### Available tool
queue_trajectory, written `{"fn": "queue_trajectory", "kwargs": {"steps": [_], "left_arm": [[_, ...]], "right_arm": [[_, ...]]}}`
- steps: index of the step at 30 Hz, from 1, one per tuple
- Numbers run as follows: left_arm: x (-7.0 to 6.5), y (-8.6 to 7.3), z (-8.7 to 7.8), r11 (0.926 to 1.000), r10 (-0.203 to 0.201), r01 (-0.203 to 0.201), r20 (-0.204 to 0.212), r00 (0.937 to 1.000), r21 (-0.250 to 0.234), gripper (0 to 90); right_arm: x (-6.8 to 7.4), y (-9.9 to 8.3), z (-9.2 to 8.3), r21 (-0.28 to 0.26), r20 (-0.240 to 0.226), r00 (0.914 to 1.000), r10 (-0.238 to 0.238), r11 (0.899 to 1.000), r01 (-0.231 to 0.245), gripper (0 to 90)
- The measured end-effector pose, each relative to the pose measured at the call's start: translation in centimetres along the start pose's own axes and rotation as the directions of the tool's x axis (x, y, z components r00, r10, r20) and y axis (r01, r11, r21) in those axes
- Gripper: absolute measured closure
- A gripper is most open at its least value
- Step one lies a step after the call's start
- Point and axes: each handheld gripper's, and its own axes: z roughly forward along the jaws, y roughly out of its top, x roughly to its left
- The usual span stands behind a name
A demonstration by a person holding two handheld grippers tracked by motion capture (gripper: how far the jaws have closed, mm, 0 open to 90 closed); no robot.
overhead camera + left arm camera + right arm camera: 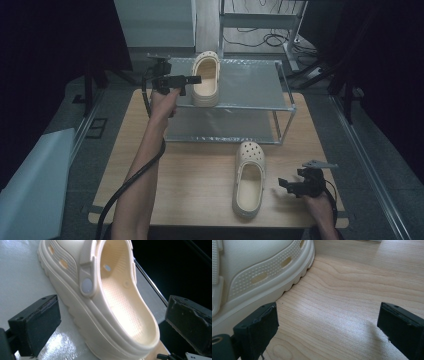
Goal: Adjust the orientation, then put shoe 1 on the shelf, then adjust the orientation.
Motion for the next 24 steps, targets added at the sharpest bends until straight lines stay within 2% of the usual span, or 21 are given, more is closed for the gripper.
{"fn": "queue_trajectory", "kwargs": {"steps": [9,19,24], "left_arm": [[-0.1,-1.6,-0.8,1.0,0.006,-0.006,0.033,0.9995,0.008,0.3],[-0.9,-3.4,-1.9,0.9992,0.032,-0.034,0.06,0.9977,0.022,0.0],[-1.3,-4.4,-2.5,0.9984,0.051,-0.053,0.061,0.9968,0.022,0.0]], "right_arm": [[0.0,0.0,0.0,-0.001,0.0,1.0,0.0,1.0,0.0,3.1],[0.0,0.0,0.1,0.003,-0.002,1.0,0.001,1.0,-0.001,3.0],[0.0,0.0,0.0,0.002,-0.007,1.0,-0.002,1.0,0.002,3.4]]}}
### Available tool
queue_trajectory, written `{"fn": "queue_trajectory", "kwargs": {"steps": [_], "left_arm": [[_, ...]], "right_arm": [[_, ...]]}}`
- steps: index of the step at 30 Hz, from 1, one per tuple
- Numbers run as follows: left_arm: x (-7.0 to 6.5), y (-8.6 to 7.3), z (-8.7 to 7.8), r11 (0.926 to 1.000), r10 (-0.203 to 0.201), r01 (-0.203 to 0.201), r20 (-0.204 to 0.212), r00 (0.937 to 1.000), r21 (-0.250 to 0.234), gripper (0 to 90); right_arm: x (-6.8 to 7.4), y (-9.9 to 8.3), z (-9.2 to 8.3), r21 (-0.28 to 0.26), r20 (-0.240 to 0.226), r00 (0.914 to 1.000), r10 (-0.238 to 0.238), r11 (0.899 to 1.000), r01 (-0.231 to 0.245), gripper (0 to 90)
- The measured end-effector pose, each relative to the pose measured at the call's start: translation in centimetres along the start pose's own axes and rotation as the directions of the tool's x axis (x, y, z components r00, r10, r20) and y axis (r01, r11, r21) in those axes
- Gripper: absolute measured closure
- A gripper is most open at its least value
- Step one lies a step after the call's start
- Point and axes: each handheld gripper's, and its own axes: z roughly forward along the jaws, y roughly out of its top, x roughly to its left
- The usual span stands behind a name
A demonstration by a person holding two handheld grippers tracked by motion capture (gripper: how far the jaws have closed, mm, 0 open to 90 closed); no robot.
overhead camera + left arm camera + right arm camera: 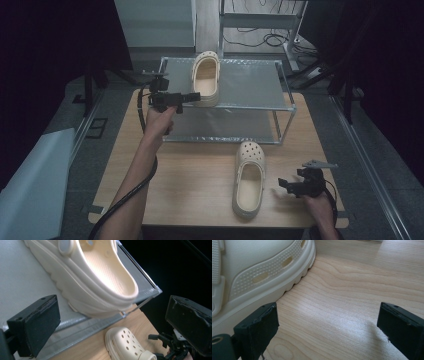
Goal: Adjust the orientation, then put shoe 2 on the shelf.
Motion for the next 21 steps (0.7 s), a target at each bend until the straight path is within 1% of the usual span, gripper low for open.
{"fn": "queue_trajectory", "kwargs": {"steps": [2,4,7,9,11,17,21], "left_arm": [[-0.1,-0.4,-0.2,1.0,-0.002,0.002,0.003,1.0,0.002,0.0],[0.0,-0.9,-0.4,0.9999,0.013,-0.013,0.01,0.9999,0.008,0.0],[0.1,-1.8,-0.5,1.0,0.005,-0.005,0.031,0.9995,0.006,0.0],[0.3,-2.3,-0.7,0.9998,0.015,-0.015,0.028,0.9995,0.012,0.0],[0.4,-2.9,-0.9,0.9999,0.008,-0.008,0.039,0.9992,0.008,0.0],[0.7,-4.7,-1.8,1.0,0.009,-0.009,0.055,0.9984,-0.004,0.0],[0.8,-5.9,-2.3,0.9998,0.019,-0.019,0.05,0.9986,-0.005,0.0]], "right_arm": [[0.1,0.0,0.0,-0.005,0.001,1.0,0.004,1.0,-0.004,3.4],[0.0,0.0,0.0,0.001,0.0,1.0,0.004,1.0,-0.004,3.3],[0.0,0.0,-0.1,-0.006,0.005,0.9999,0.011,1.0,-0.011,2.3],[0.0,-0.1,-0.1,-0.004,0.001,0.9998,0.022,1.0,-0.022,2.0],[0.0,-0.1,-0.1,0.002,0.004,0.9999,0.013,1.0,-0.013,1.8],[0.2,-0.1,-0.1,0.001,0.011,0.9999,0.005,1.0,-0.005,1.8],[0.3,-0.2,-0.4,-0.002,0.015,0.9999,0.007,1.0,-0.007,1.8]]}}
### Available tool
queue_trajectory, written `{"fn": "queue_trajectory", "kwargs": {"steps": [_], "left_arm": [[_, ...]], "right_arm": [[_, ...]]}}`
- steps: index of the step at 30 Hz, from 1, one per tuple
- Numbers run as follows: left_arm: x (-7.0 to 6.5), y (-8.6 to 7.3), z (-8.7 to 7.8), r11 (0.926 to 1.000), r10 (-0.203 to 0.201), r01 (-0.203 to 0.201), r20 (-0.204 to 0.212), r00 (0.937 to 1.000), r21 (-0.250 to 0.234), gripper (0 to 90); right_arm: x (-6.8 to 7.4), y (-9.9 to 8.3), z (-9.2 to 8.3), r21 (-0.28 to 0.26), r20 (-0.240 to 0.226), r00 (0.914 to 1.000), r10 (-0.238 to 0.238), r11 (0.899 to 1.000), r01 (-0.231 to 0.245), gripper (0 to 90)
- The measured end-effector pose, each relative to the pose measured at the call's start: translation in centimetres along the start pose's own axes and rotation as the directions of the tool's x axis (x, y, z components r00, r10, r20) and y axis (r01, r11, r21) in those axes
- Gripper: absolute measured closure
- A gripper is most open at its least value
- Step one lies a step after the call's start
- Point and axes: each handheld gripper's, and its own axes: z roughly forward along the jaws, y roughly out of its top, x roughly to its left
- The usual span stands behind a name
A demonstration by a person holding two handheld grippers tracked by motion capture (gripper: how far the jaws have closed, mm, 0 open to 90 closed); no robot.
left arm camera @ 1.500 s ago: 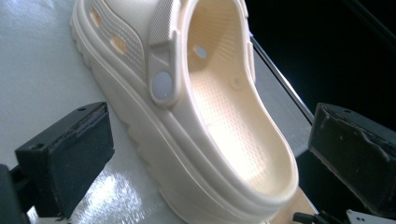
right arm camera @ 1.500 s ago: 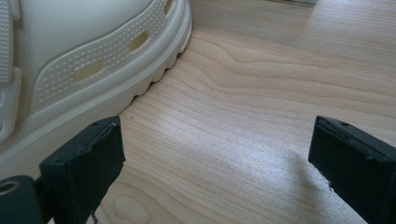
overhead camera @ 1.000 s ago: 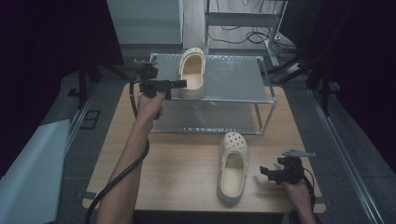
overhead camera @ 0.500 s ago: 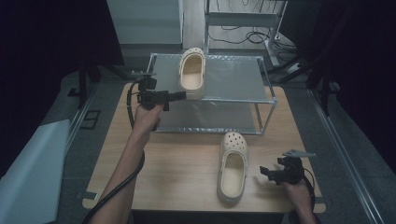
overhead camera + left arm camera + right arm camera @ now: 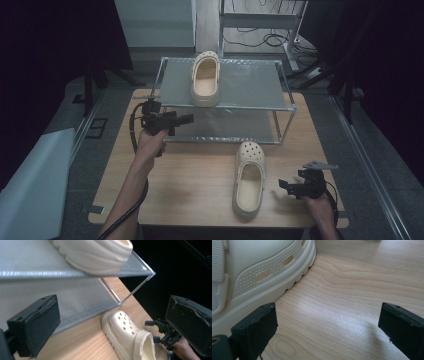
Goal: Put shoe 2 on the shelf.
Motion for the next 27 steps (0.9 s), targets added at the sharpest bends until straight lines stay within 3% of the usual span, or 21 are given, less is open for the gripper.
{"fn": "queue_trajectory", "kwargs": {"steps": [13,21,27], "left_arm": [[0.7,-4.3,-1.1,1.0,0.006,-0.006,0.0,1.0,0.003,0.0],[2.0,-7.8,-1.1,0.9998,0.006,-0.005,-0.033,0.9994,0.021,0.0],[2.8,-10.1,-1.4,0.9994,0.03,-0.028,-0.075,0.9968,0.019,0.0]], "right_arm": [[0.4,-0.1,-0.3,0.012,0.008,0.9999,-0.007,1.0,0.007,0.5],[0.8,0.0,-0.4,0.008,0.006,0.9999,-0.009,1.0,0.009,0.0],[1.1,0.0,-0.6,0.009,-0.003,0.9998,-0.02,1.0,0.02,0.0]]}}
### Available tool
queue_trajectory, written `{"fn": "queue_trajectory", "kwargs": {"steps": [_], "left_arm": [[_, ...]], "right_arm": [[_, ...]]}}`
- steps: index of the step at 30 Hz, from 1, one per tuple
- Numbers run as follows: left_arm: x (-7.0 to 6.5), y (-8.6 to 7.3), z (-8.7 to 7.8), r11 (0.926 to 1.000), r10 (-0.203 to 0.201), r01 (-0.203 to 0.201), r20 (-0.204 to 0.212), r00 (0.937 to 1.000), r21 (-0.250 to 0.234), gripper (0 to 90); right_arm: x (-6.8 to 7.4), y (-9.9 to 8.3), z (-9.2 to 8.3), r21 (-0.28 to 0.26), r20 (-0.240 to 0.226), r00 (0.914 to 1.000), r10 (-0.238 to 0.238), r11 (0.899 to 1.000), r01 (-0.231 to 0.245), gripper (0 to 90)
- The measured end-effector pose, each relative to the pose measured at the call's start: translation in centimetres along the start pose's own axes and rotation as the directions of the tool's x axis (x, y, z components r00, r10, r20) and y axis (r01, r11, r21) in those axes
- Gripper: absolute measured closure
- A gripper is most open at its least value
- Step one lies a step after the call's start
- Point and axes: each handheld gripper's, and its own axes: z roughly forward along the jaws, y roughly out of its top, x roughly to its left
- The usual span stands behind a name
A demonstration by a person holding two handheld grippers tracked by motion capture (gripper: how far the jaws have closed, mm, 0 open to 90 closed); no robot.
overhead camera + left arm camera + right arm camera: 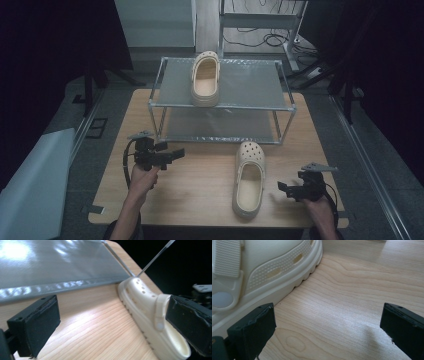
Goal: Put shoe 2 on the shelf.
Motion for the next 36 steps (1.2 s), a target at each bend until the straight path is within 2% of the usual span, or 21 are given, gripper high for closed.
{"fn": "queue_trajectory", "kwargs": {"steps": [3,9,11,14,15,17,18,20,22,23,25,27,30,33,35,36], "left_arm": [[0.1,-0.9,0.0,0.9997,0.024,-0.024,-0.028,0.9993,0.002,0.0],[0.1,-3.0,0.2,0.9954,0.095,-0.092,-0.119,0.9884,0.026,0.0],[0.1,-3.8,0.4,0.9912,0.128,-0.122,-0.156,0.9794,0.052,0.0],[0.2,-4.7,0.8,0.9855,0.157,-0.14,-0.204,0.9662,0.096,0.0],[0.2,-4.9,0.9,0.9818,0.173,-0.151,-0.22,0.96,0.116,0.0],[0.0,-5.3,1.1,0.9721,0.217,-0.183,-0.263,0.9401,0.147,0.0],[0.0,-5.3,1.1,0.9696,0.225,-0.188,-0.27,0.936,0.156,0.0],[0.0,-5.7,1.2,0.9631,0.252,-0.208,-0.293,0.9224,0.17,0.0],[0.1,-6.0,1.4,0.9583,0.264,-0.212,-0.307,0.9142,0.191,0.0],[0.1,-6.1,1.5,0.9566,0.268,-0.214,-0.307,0.9132,0.197,0.0],[0.2,-6.2,1.7,0.9522,0.279,-0.219,-0.316,0.9067,0.213,0.0],[0.2,-6.2,1.7,0.9506,0.284,-0.223,-0.319,0.9042,0.216,0.0],[0.2,-6.2,1.6,0.9516,0.284,-0.224,-0.32,0.9039,0.211,0.0],[0.2,-6.2,1.7,0.95,0.288,-0.226,-0.327,0.9,0.215,0.0],[0.3,-6.2,1.7,0.9505,0.285,-0.223,-0.325,0.9018,0.217,0.0],[0.3,-6.2,1.7,0.9498,0.287,-0.223,-0.327,0.9005,0.219,0.0]], "right_arm": [[0.1,0.0,0.0,0.004,-0.008,1.0,0.001,1.0,-0.001,0.0],[0.4,-0.1,0.2,0.012,-0.013,0.9999,-0.005,1.0,0.005,0.0],[0.7,-0.1,0.2,0.013,-0.013,0.9998,-0.013,1.0,0.013,0.0],[0.9,-0.1,0.3,0.026,-0.015,0.9997,-0.021,0.999,0.022,0.0],[0.9,-0.1,0.3,0.03,-0.016,0.9996,-0.023,0.999,0.023,0.0],[1.0,-0.1,0.3,0.03,-0.014,0.9996,-0.024,0.999,0.025,0.0],[1.1,0.0,0.2,0.023,-0.012,0.9995,-0.029,0.999,0.03,0.0],[1.3,0.1,0.1,0.019,-0.012,0.9995,-0.029,0.999,0.029,0.0],[1.6,0.1,0.1,0.02,-0.018,0.9992,-0.035,0.999,0.035,0.0],[1.7,0.1,0.1,0.02,-0.021,0.9991,-0.038,0.999,0.038,0.0],[2.0,0.2,0.1,0.021,-0.033,0.9987,-0.039,0.999,0.04,0.0],[2.4,0.4,0.0,0.02,-0.036,0.9982,-0.049,0.999,0.05,0.0],[3.1,0.8,-0.2,0.014,-0.054,0.9966,-0.062,0.998,0.063,0.0],[3.7,1.0,-0.5,0.012,-0.066,0.9954,-0.069,0.997,0.07,0.0],[4.0,1.2,-0.7,0.012,-0.075,0.9945,-0.073,0.997,0.074,0.0],[4.2,1.2,-0.8,0.008,-0.079,0.9939,-0.077,0.997,0.078,0.0]]}}
